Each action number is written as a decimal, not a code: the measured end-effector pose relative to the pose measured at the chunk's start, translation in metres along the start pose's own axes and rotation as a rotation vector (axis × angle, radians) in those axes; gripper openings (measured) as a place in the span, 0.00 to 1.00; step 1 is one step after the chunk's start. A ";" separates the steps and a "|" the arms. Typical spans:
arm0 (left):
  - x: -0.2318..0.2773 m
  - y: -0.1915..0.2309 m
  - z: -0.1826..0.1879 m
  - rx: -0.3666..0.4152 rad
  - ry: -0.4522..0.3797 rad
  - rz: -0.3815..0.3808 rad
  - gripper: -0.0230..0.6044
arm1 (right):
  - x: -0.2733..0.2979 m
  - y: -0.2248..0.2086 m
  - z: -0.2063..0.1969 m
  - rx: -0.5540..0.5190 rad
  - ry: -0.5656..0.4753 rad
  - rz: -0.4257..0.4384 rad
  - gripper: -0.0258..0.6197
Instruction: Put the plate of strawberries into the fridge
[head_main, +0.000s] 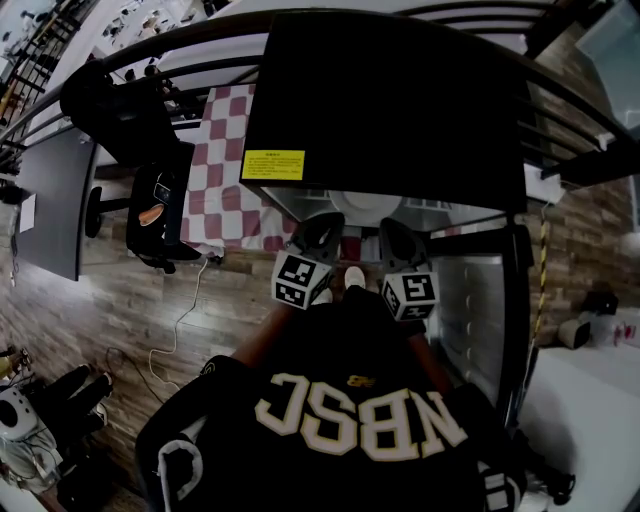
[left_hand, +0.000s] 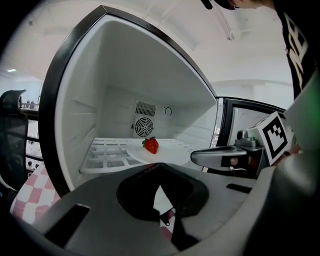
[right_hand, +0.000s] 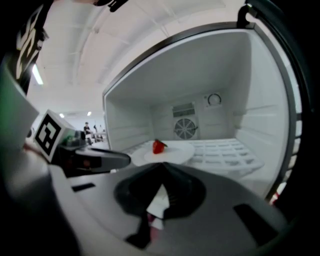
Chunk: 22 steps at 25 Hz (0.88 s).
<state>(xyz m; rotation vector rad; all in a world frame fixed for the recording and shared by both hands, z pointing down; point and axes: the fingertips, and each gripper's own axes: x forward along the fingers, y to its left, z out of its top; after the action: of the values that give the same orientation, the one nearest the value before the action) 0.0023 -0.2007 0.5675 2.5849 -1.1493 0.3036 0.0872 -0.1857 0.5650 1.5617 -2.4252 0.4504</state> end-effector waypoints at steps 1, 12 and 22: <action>0.001 0.001 0.001 0.000 0.000 0.002 0.06 | 0.001 0.000 0.001 0.000 -0.003 0.002 0.07; 0.012 0.011 0.006 -0.001 0.003 0.014 0.06 | 0.017 -0.005 0.007 -0.012 -0.016 0.017 0.07; 0.024 0.019 0.014 0.003 0.022 0.023 0.06 | 0.030 -0.010 0.015 -0.019 -0.010 0.020 0.07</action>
<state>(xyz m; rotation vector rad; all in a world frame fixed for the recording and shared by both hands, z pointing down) 0.0045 -0.2345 0.5651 2.5665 -1.1725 0.3383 0.0841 -0.2208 0.5626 1.5368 -2.4474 0.4227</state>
